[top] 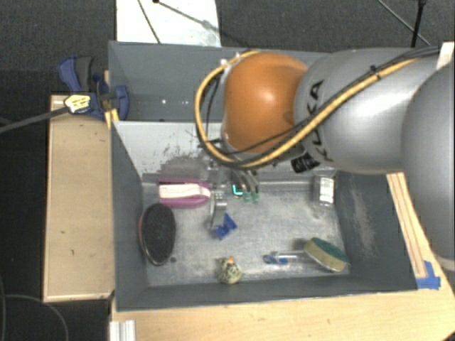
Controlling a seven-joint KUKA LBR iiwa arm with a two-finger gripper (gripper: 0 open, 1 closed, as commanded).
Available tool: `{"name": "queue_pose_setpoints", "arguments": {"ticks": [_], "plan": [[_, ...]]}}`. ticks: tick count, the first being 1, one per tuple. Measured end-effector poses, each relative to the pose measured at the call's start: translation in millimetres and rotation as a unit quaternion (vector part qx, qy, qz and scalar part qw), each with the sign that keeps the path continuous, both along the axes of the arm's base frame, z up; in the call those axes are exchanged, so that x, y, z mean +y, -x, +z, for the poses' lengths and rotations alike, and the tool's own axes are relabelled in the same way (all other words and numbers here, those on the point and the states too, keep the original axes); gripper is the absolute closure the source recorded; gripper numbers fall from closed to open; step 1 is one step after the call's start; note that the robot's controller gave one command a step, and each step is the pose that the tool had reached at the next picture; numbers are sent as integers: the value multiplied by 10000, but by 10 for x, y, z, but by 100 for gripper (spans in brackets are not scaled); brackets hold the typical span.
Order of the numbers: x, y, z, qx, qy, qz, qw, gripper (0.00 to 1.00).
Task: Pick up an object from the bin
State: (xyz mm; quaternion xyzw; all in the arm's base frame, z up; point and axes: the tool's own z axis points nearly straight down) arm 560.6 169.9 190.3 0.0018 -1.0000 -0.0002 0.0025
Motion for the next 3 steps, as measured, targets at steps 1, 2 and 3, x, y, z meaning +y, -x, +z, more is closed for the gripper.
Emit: {"name": "queue_pose_setpoints", "arguments": {"ticks": [1,2,3], "plan": [[-557,161,-1075,7,5,610,9981,0],[-531,138,-1025,-38,-6,593,9982,100],[-904,318,948,-83,2,1411,9900,100]]}}
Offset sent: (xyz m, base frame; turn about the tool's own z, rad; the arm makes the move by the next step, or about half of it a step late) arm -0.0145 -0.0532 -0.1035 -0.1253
